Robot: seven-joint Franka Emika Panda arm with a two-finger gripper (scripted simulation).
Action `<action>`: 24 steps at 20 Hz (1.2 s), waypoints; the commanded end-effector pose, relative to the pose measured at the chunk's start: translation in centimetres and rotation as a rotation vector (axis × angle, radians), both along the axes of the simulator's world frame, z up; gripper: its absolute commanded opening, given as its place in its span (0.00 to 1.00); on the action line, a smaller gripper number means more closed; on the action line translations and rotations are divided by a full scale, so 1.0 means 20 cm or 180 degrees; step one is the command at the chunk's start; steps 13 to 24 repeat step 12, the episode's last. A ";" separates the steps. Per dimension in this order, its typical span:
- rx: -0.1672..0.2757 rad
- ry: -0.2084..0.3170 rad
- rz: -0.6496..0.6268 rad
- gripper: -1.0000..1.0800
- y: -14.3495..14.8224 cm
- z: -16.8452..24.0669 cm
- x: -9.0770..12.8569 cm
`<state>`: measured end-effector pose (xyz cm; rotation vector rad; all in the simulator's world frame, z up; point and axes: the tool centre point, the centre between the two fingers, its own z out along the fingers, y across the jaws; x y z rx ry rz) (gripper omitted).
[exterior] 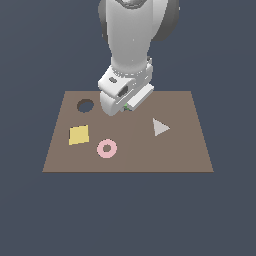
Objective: Insert a designated object into the corresponding slot on a board.
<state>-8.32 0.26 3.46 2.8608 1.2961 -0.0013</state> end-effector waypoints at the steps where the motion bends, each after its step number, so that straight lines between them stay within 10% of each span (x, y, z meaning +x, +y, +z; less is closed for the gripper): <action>1: 0.0000 0.0001 0.0000 0.00 0.00 -0.02 0.00; 2: 0.0000 0.0001 0.0000 0.00 0.00 -0.02 0.00; 3: 0.0000 0.0001 0.0000 0.96 0.00 -0.02 0.00; 24: 0.0000 0.0001 0.0000 0.96 0.00 -0.02 0.00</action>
